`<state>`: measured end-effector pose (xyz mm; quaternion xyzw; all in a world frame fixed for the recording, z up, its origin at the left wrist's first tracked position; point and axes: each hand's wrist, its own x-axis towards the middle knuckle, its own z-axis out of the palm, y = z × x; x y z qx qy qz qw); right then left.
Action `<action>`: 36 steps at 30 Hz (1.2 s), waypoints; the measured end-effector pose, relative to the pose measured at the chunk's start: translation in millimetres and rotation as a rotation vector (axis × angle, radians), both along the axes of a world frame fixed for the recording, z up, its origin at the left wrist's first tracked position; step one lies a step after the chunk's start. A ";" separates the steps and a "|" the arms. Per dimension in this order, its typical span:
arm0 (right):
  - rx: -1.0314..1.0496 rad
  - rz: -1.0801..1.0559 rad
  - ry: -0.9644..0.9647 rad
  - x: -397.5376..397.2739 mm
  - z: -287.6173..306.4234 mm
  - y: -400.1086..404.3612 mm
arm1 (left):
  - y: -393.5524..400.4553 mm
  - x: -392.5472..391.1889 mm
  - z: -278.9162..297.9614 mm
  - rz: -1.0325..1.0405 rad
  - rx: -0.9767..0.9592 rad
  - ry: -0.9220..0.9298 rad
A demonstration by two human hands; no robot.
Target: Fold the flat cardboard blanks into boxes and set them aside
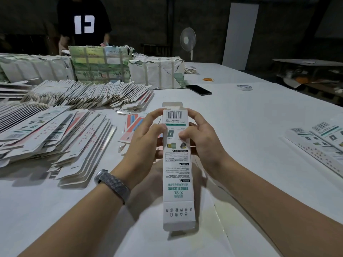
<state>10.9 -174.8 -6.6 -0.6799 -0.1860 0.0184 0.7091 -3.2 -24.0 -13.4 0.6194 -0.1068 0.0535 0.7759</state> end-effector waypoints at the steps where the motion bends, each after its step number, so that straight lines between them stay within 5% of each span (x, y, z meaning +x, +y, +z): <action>1: -0.003 -0.008 -0.001 0.2 -0.3 0.6 | 0.4 0.1 0.0 -0.004 -0.008 0.005; 36: 0.215 -0.115 -0.069 12.5 -2.1 -6.7 | 1.5 -3.3 -3.6 -0.152 -0.045 0.001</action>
